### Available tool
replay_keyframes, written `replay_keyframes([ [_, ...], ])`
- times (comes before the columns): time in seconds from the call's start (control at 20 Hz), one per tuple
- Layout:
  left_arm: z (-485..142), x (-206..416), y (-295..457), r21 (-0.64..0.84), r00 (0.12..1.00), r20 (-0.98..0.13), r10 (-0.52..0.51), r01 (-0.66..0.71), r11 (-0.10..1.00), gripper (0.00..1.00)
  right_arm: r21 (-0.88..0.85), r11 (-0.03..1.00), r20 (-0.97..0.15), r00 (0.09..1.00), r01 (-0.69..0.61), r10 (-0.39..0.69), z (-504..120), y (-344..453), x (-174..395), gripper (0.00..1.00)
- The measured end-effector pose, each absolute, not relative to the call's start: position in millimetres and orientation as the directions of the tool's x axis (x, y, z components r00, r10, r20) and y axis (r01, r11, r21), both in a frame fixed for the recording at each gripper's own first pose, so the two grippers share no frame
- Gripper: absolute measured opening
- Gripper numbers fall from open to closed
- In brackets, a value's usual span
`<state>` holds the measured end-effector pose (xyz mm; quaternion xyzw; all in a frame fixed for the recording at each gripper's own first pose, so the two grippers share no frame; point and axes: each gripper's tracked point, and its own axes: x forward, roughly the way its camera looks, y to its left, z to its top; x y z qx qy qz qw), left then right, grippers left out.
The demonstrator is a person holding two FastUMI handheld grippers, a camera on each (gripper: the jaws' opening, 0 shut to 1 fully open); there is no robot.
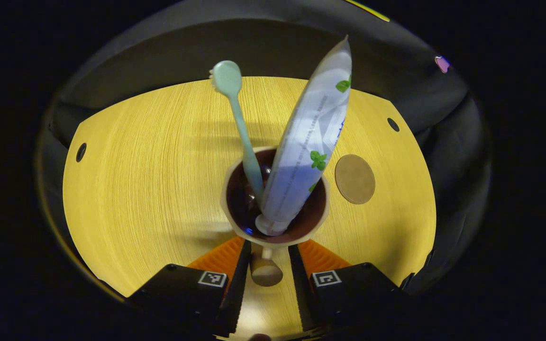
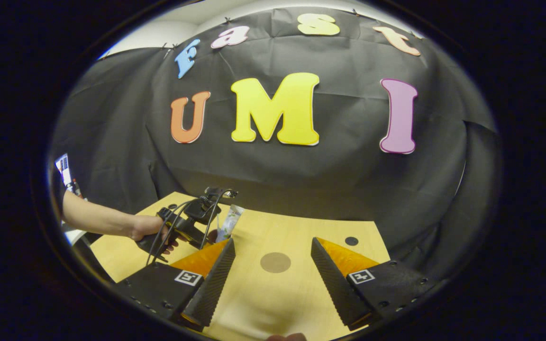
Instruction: Put the toothbrush and toothpaste on the desktop into the cup, then pick up the cup and place it on the coaster on the desktop.
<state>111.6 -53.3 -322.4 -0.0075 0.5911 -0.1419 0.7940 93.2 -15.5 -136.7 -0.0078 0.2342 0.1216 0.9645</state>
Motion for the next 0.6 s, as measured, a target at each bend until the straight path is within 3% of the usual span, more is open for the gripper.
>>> replay_keyframes([
  [0.15,-301.2,103.1,-56.8,-0.133,0.275,-0.941,-0.195,0.228,0.964,0.31,0.053,0.973,-0.457,0.861,-0.225,0.224,-138.0,-16.8,93.0,0.96],
  [0.6,-211.2,67.6,-103.7,-0.1,0.352,-0.917,-0.188,0.252,0.963,0.22,0.064,0.977,-0.465,0.86,-0.204,0.21,-143.6,-26.4,84.3,0.96],
])
